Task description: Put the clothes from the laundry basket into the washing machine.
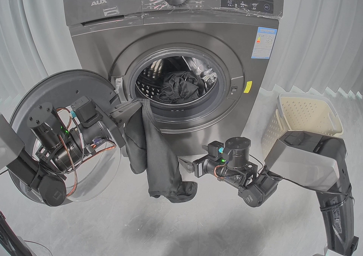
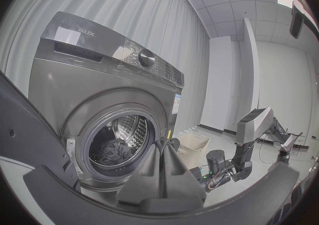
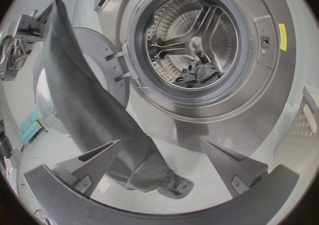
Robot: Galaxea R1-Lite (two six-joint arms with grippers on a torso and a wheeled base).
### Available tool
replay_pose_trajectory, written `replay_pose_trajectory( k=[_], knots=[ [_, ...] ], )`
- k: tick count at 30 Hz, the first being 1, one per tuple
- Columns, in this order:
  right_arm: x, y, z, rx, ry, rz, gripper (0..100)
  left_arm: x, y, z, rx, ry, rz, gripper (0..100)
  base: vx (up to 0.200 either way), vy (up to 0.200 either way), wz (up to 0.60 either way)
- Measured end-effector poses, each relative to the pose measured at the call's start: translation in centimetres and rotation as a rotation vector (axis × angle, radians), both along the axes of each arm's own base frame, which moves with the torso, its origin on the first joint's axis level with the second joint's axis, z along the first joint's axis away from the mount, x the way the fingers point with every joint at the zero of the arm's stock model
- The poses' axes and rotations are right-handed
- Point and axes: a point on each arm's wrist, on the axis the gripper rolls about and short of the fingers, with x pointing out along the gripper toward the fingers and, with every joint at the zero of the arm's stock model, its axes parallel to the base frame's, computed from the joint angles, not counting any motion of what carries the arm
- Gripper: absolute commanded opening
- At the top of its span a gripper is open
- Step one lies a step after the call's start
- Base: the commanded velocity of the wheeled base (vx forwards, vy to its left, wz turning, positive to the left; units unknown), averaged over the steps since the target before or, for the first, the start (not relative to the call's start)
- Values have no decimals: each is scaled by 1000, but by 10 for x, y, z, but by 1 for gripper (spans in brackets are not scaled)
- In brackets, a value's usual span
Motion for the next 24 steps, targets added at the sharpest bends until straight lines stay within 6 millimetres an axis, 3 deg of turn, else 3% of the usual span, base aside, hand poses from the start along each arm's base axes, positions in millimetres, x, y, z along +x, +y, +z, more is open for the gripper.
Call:
replay_pose_trajectory(
  k=[7, 18, 24],
  knots=[
    [10, 14, -12, 1, -15, -29, 100, -1, -2, 0, -1, -2, -6, 0, 0, 0, 0],
    [-22, 45, -26, 1, -3, 94, 100, 0, 0, 1, -1, -2, 0, 0, 0, 0, 0],
    [-26, 50, -26, 30, -20, 166, 100, 0, 0, 0, -1, 0, 0, 0, 0, 0, 0]
  ],
)
